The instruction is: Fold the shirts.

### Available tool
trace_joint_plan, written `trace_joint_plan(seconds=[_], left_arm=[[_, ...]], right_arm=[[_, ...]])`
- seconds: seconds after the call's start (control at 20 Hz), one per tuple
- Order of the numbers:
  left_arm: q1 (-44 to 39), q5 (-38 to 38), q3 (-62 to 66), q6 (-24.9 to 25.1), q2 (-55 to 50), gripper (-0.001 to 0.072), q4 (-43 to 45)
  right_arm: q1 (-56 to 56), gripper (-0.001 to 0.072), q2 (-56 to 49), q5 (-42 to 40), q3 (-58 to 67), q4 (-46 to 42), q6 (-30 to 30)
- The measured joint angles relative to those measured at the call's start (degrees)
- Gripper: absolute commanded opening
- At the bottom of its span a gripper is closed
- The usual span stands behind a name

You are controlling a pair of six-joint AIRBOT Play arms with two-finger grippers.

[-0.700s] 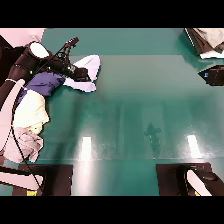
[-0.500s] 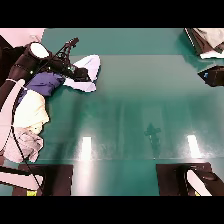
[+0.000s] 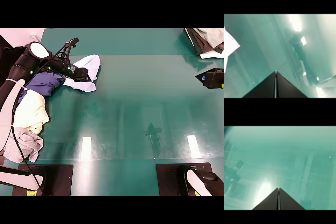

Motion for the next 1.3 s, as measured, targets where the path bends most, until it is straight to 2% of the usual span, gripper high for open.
trace_joint_plan(seconds=[0.2, 0.25, 0.3, 0.35, 0.8, 0.9, 1.0, 1.05, 1.1, 1.15, 1.3], left_arm=[[0.0, 0.2, 0.0, 0.0, 0.0, 0.0029, -2.0], [0.0, 0.5, 0.0, 0.0, 0.0, 0.0282, -2.3], [0.0, 1.0, 0.1, 0.1, 0.0, 0.0656, -2.4], [0.3, 1.7, 0.3, 0.2, 0.0, 0.072, -2.0], [6.6, 15.5, 2.2, -6.4, -3.7, 0.072, 16.3], [7.5, 17.4, 2.3, -6.1, -5.8, 0.0719, 17.4], [7.8, 18.4, 2.3, -3.6, -8.0, 0.0716, 16.0], [7.9, 18.8, 2.3, -2.6, -8.9, 0.0523, 15.0], [8.0, 18.8, 2.3, -1.9, -9.7, 0.0244, 14.1], [8.1, 18.8, 2.4, -1.3, -10.1, 0.0031, 13.5], [8.2, 16.9, 5.1, -0.3, -11.0, 0.0024, 12.2]], right_arm=[[0.0, 0.0019, 0.0, 0.0, 0.0, 0.3, 0.0], [0.0, 0.0019, 0.0, 0.0, 0.0, 0.3, 0.0], [0.0, 0.0019, 0.0, 0.0, 0.0, 0.4, 0.0], [0.0, 0.0019, 0.0, 0.0, 0.0, 0.4, 0.0], [0.0, 0.0019, 0.0, 0.9, 0.0, 0.5, 0.0], [0.0, 0.0019, 0.0, 1.3, 0.0, 0.5, 0.0], [0.0, 0.0019, 0.0, 1.4, 0.0, 0.5, 0.0], [0.1, 0.0019, 0.0, 1.5, 0.0, 0.5, 0.1], [0.1, 0.0019, 0.0, 1.6, 0.0, 0.5, 0.1], [0.1, 0.0019, 0.0, 1.6, 0.0, 0.5, 0.1], [0.1, 0.0019, 0.0, 1.5, 0.0, 0.5, 0.1]])
